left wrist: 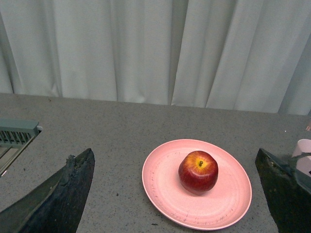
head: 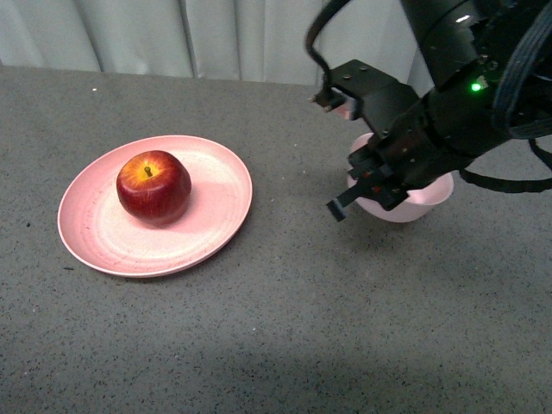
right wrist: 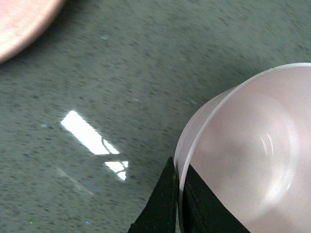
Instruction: Move apple from plate to bowl
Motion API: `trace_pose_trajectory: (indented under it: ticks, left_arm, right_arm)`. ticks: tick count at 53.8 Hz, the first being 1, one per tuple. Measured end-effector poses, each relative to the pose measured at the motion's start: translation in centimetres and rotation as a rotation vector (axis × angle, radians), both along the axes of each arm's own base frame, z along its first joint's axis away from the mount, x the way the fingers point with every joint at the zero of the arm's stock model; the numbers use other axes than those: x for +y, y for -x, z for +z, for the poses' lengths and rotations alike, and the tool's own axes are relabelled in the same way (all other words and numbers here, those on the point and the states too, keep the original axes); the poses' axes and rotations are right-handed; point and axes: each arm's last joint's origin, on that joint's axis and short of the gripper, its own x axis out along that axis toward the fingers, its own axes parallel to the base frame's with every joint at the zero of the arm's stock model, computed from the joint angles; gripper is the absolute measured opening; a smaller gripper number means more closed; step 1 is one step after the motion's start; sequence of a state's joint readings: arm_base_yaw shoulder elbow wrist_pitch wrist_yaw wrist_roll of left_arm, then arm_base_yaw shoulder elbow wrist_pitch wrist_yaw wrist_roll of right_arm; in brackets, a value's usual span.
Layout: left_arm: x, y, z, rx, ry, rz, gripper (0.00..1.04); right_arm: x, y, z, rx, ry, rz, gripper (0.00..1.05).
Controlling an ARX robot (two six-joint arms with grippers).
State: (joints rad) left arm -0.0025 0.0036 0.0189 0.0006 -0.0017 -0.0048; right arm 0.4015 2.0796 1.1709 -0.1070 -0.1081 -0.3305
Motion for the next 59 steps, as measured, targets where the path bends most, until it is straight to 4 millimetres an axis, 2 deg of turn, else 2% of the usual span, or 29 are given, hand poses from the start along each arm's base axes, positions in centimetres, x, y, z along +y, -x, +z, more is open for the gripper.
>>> trace_pose_trajectory:
  ticks: [5, 13, 23, 35, 45, 49, 59]
  left_arm:
    - [0.0, 0.0, 0.0, 0.0, 0.0, 0.0, 0.98]
    - [0.0, 0.0, 0.0, 0.0, 0.0, 0.0, 0.98]
    - [0.0, 0.0, 0.0, 0.0, 0.0, 0.0, 0.98]
    - [0.0, 0.0, 0.0, 0.0, 0.0, 0.0, 0.98]
    - [0.0, 0.0, 0.0, 0.0, 0.0, 0.0, 0.98]
    - [0.0, 0.0, 0.0, 0.0, 0.0, 0.0, 0.98]
    - [0.0, 0.0, 0.0, 0.0, 0.0, 0.0, 0.98]
  right_arm:
    - [2.4, 0.7, 0.0, 0.005, -0.019, 0.067, 0.01]
    - [4.3, 1.0, -0.6, 0.015, -0.019, 0.113, 0.01]
    - [5.9, 0.9, -1.6, 0.035, -0.024, 0.133, 0.01]
    - [7.8, 0.5, -1.6, 0.039, -0.023, 0.161, 0.01]
    - [8.0, 0.6, -2.0, 0.053, -0.018, 0.16, 0.01]
    - [8.0, 0.6, -2.0, 0.055, -0.02, 0.152, 0.12]
    - [6.9, 0.9, -1.4, -0.001, -0.089, 0.11, 0.52]
